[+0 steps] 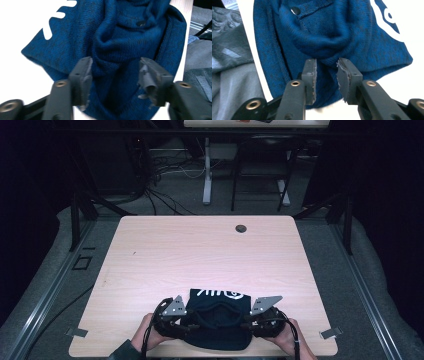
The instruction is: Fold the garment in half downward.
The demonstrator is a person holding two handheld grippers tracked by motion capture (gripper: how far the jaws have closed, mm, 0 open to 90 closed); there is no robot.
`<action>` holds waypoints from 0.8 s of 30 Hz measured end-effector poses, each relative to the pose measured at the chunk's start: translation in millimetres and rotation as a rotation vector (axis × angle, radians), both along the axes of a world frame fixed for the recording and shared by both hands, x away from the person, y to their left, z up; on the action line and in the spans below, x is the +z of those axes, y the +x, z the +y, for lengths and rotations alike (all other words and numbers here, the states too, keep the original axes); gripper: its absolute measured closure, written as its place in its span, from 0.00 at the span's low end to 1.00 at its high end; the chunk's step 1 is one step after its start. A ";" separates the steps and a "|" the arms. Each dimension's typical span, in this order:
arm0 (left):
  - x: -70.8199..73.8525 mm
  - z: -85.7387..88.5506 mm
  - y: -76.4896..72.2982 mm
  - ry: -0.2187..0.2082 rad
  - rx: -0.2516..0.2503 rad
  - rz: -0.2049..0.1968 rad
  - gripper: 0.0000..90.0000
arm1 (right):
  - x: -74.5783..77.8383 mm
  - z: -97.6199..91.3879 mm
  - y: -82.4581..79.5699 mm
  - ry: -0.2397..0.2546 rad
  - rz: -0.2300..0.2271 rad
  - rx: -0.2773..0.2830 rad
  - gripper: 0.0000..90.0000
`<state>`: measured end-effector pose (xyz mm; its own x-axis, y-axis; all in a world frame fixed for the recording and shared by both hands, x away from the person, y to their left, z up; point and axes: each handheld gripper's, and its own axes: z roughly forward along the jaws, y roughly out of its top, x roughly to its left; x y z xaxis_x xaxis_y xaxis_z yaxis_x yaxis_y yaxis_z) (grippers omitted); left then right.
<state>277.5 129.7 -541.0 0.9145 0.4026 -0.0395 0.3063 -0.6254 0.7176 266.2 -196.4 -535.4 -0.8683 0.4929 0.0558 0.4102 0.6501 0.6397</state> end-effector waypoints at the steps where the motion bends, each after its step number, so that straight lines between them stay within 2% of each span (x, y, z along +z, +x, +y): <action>1: 2.3 2.5 -0.7 -0.004 0.005 -0.001 0.45 | 0.0 0.0 0.0 0.000 0.000 0.000 0.75; 2: 8.6 7.2 -0.8 -0.011 0.020 -0.015 0.42 | 4.1 -5.5 -1.6 0.017 -0.006 -0.013 0.74; 3: 8.6 7.2 -0.8 -0.011 0.020 -0.015 0.41 | 4.1 -5.5 -1.6 0.017 -0.006 -0.013 0.74; 4: 15.4 9.9 2.2 -0.016 0.038 -0.038 0.41 | 10.1 -10.2 -0.7 0.045 -0.015 -0.027 0.73; 5: 15.4 9.9 2.2 -0.016 0.038 -0.038 0.40 | 12.8 -11.3 0.4 0.056 -0.024 -0.043 0.73; 8: 26.2 7.5 14.8 -0.014 0.086 -0.088 0.40 | 20.2 -9.7 6.6 0.078 -0.054 -0.078 0.72; 9: 26.2 7.5 14.8 -0.014 0.086 -0.088 0.39 | 20.2 -9.7 6.6 0.078 -0.054 -0.078 0.72; 10: 27.2 5.8 19.4 -0.020 0.100 -0.094 0.39 | 23.2 -6.0 13.0 0.093 -0.066 -0.099 0.71; 11: 27.5 1.6 29.4 -0.022 0.134 -0.109 0.39 | 23.9 -3.8 16.7 0.096 -0.070 -0.111 0.70; 14: 22.6 -7.4 41.9 -0.009 0.178 -0.122 0.38 | 23.7 3.8 27.5 0.101 -0.074 -0.146 0.67; 16: 16.4 -13.8 47.1 0.014 0.187 -0.114 0.36 | 20.9 9.6 32.4 0.101 -0.074 -0.161 0.67; 20: 6.7 -20.8 48.8 0.034 0.179 -0.099 0.34 | 13.3 16.2 36.1 0.067 -0.058 -0.163 0.66; 22: 0.0 -25.0 45.9 0.062 0.162 -0.096 0.33 | 5.3 19.4 35.9 0.043 -0.036 -0.159 0.65; 24: -1.8 -25.8 44.6 0.070 0.156 -0.093 0.31 | 3.4 19.8 34.9 0.041 -0.035 -0.161 0.64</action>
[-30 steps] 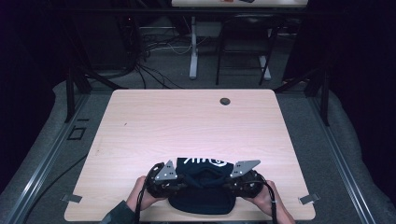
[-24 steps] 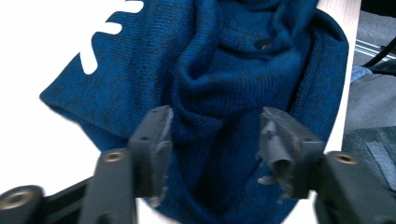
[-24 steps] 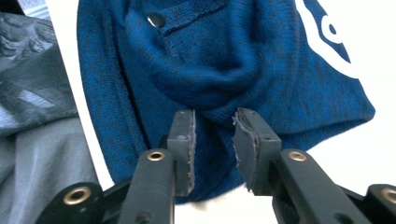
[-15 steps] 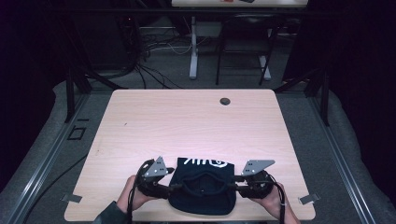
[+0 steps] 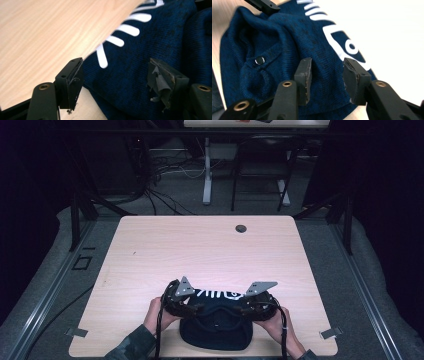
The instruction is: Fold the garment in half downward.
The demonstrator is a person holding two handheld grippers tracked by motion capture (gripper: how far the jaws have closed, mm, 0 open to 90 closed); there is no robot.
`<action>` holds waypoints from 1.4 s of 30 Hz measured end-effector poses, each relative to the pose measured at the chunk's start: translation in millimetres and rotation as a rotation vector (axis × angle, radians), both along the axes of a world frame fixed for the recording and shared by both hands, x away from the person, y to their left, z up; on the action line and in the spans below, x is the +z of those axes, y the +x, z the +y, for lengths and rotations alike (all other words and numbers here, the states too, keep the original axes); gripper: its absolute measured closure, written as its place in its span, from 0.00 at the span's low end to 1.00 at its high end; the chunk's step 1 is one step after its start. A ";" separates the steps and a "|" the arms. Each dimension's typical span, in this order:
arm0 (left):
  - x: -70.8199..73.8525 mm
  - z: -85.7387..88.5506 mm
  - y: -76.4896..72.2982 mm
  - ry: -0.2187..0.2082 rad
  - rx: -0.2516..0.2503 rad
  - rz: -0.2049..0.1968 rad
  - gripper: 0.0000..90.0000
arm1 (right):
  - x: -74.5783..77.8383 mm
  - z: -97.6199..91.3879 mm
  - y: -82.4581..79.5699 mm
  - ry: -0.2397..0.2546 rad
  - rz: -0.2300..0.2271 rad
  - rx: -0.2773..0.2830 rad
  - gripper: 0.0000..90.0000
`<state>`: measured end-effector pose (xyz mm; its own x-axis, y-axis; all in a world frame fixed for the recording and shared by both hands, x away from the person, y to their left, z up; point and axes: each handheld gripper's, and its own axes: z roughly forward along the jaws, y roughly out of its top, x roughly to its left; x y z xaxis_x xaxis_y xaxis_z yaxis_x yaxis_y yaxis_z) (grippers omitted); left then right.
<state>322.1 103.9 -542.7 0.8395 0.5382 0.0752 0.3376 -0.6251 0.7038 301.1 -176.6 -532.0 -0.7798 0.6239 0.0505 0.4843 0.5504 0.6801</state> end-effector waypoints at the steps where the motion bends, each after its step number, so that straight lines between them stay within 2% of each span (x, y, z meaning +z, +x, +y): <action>1: -2.7 -0.4 -2.5 0.014 -0.007 0.003 0.31 | -3.0 -0.1 -1.6 -0.008 0.013 0.006 0.63; 4: -5.8 -0.4 -4.7 0.027 -0.013 0.002 0.29 | -6.6 -0.5 -4.5 -0.012 0.029 0.011 0.60; 5: -8.7 -0.6 -6.8 0.051 -0.019 0.012 0.28 | -7.7 -0.7 -5.2 -0.015 0.036 0.017 0.58; 7: -11.6 0.0 -8.2 0.064 -0.020 0.016 0.25 | -11.9 -0.1 -6.5 -0.023 0.051 0.021 0.55; 15: -20.9 5.7 -12.2 0.059 -0.022 0.041 0.17 | -20.9 0.4 -9.8 -0.053 0.067 0.051 0.42; 16: -22.8 6.6 -13.5 0.059 -0.026 0.043 0.16 | -22.3 1.3 -10.9 -0.078 0.063 0.049 0.36; 19: -24.9 6.9 -16.6 0.063 -0.020 0.034 0.15 | -25.6 2.8 -11.1 -0.097 0.058 0.056 0.32; 26: -27.0 6.1 -17.0 0.067 0.000 0.023 0.13 | -28.8 5.9 -6.3 -0.130 0.048 0.062 0.25; 32: -27.8 6.1 -14.2 0.064 0.036 0.013 0.12 | -28.3 9.8 -0.1 -0.176 0.009 0.060 0.22; 40: -27.8 5.1 -4.8 0.063 0.069 0.017 0.12 | -28.9 8.1 17.3 -0.172 0.001 0.032 0.21; 42: -28.0 5.6 -2.1 0.062 0.077 0.016 0.12 | -30.7 7.6 21.8 -0.147 0.006 0.021 0.20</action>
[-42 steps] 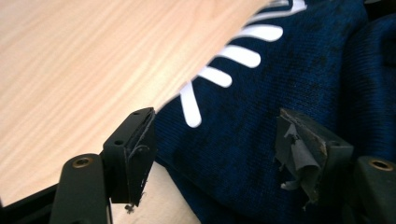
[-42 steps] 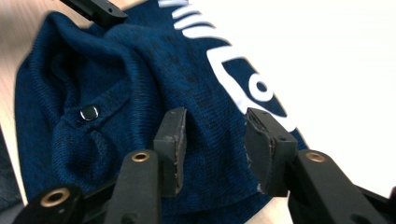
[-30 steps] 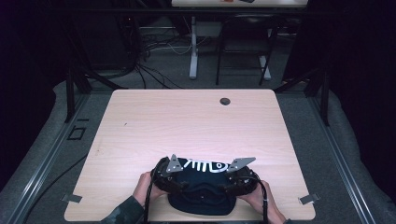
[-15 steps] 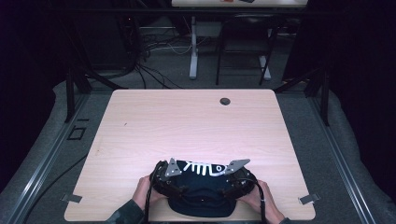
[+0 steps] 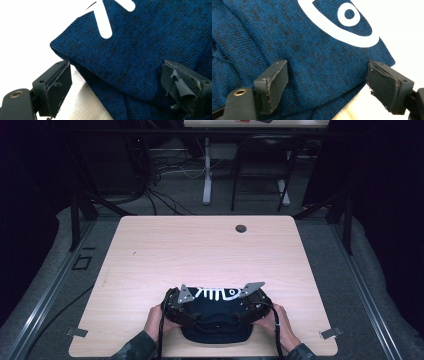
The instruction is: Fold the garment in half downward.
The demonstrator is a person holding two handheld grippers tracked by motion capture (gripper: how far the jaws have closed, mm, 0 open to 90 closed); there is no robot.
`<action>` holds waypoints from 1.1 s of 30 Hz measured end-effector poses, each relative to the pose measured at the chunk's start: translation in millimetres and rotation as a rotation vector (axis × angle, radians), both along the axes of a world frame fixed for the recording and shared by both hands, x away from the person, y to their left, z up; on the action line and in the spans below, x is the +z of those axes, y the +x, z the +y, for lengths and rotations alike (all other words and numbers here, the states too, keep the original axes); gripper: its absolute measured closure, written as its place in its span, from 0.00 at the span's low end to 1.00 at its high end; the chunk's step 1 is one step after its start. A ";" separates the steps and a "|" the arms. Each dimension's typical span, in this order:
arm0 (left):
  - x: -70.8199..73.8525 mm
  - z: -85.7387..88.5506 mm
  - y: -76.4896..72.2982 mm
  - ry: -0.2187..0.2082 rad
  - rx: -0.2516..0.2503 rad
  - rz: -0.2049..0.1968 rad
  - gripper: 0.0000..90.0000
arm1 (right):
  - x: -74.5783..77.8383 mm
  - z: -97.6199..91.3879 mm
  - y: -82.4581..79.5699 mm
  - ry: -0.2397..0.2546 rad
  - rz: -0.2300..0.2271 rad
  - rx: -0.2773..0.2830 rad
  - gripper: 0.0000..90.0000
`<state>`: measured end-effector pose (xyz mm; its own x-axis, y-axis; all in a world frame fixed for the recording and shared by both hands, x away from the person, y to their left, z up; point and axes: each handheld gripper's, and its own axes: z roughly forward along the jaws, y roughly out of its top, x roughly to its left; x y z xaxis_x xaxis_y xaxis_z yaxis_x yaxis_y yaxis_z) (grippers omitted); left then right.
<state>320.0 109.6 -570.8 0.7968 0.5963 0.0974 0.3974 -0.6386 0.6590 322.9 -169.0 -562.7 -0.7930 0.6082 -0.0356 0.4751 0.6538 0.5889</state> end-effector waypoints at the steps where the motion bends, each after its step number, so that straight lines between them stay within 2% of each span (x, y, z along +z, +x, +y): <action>1: -0.4 0.1 0.6 -0.006 0.004 0.002 0.12 | 0.8 -0.8 1.5 -0.013 0.007 0.008 0.20; 6: -0.1 1.1 2.5 -0.011 0.006 0.011 0.12 | 0.4 -0.6 2.3 -0.009 -0.004 0.002 0.18; 10: 4.2 2.8 5.6 -0.037 0.016 0.033 0.11 | 4.5 -1.1 1.6 0.003 -0.008 -0.009 0.14; 14: 11.2 6.0 5.3 -0.051 0.027 0.018 0.08 | 13.0 -4.4 -0.5 0.020 -0.021 -0.015 0.11; 16: 22.1 12.1 3.6 -0.066 0.041 -0.007 0.06 | 18.8 -7.0 -2.6 0.027 -0.028 -0.020 0.10; 20: 32.7 19.5 1.2 -0.081 0.059 -0.032 0.05 | 27.4 -12.0 -6.7 0.043 -0.046 -0.034 0.09; 21: 38.2 25.0 0.5 -0.086 0.073 -0.048 0.05 | 32.5 -16.3 -9.2 0.063 -0.062 -0.041 0.09; 24: 44.0 33.6 0.7 -0.087 0.090 -0.062 0.05 | 39.4 -23.8 -12.6 0.086 -0.072 -0.061 0.09; 30: 46.6 50.0 0.3 -0.091 0.136 -0.076 0.04 | 48.0 -40.9 -18.2 0.115 -0.093 -0.098 0.09; 33: 45.5 55.8 0.2 -0.095 0.155 -0.074 0.04 | 49.5 -47.0 -20.1 0.114 -0.098 -0.111 0.09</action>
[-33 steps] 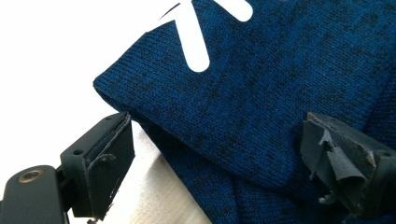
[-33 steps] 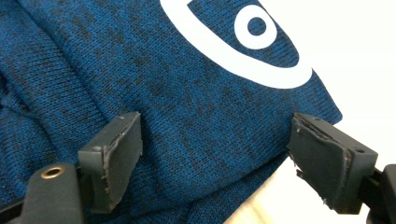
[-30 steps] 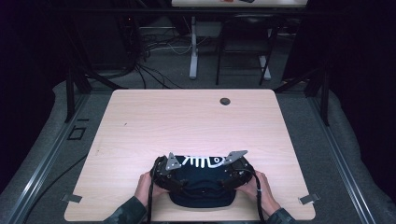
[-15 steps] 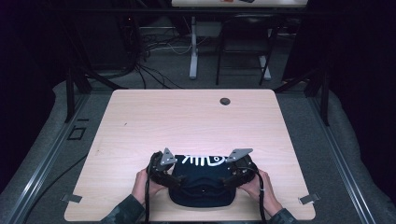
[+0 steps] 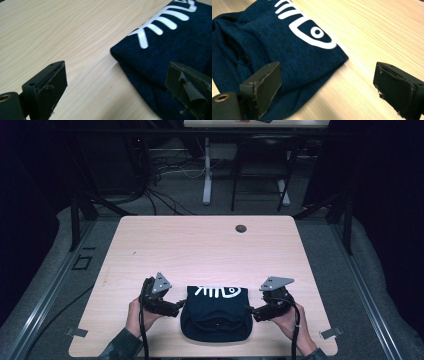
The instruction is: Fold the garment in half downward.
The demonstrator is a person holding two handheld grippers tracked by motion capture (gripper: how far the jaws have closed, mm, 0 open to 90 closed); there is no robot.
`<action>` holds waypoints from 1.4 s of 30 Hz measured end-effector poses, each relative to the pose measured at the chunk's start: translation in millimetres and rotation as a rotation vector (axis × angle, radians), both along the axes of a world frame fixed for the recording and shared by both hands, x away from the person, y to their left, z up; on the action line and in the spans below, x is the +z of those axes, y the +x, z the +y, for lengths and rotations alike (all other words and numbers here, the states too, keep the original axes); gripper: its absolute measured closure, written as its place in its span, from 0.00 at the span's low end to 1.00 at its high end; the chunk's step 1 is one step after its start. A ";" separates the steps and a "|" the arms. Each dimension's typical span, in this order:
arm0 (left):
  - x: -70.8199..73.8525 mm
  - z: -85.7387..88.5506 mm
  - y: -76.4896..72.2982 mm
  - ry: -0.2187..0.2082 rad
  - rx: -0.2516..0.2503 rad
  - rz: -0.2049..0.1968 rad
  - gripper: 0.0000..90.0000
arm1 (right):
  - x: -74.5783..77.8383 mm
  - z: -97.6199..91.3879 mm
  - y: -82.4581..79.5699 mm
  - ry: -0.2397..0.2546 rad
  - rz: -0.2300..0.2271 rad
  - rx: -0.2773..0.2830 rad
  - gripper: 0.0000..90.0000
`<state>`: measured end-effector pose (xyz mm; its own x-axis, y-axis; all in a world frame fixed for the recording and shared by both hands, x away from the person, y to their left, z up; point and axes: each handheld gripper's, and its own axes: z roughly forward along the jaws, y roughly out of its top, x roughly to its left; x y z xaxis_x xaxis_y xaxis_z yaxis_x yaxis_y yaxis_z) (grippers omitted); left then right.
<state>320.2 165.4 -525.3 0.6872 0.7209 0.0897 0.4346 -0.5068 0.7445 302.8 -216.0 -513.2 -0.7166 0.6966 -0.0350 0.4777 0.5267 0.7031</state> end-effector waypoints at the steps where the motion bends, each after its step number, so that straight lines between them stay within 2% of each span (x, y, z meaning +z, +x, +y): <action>1: -1.1 5.9 0.2 -0.003 0.016 0.001 0.04 | 0.0 -6.1 -1.7 0.009 -0.004 -0.019 0.09; 11: -4.2 27.3 1.0 -0.012 0.079 0.004 0.04 | -1.7 -33.7 -6.3 0.008 0.002 -0.093 0.09; 18: -16.5 44.0 3.4 -0.003 0.129 0.034 0.04 | -9.6 -58.0 -9.4 0.005 0.010 -0.168 0.10; 19: -21.1 48.5 3.5 -0.003 0.145 0.043 0.04 | -13.0 -64.9 -9.7 0.011 0.018 -0.186 0.10; 27: -39.3 63.9 5.0 0.013 0.190 0.084 0.03 | -30.6 -90.7 -9.6 0.019 0.060 -0.262 0.10; 32: -47.6 70.0 8.5 0.032 0.209 0.097 0.03 | -41.5 -100.2 -8.3 0.005 0.084 -0.295 0.10; 33: -51.6 72.5 10.6 0.046 0.211 0.111 0.02 | -46.8 -103.4 -7.7 -0.002 0.091 -0.311 0.10; 35: -55.1 74.4 12.1 0.031 0.217 0.133 0.01 | -51.3 -105.9 -7.6 -0.007 0.101 -0.319 0.10; 38: -58.0 77.4 13.6 0.032 0.220 0.136 0.00 | -57.5 -108.4 -7.0 -0.015 0.108 -0.330 0.10; 40: -60.6 80.4 14.9 0.012 0.224 0.154 0.00 | -61.3 -110.4 -6.1 -0.021 0.118 -0.335 0.10; 42: -61.3 83.1 15.1 0.003 0.233 0.151 0.00 | -64.1 -111.8 -5.9 -0.030 0.113 -0.345 0.10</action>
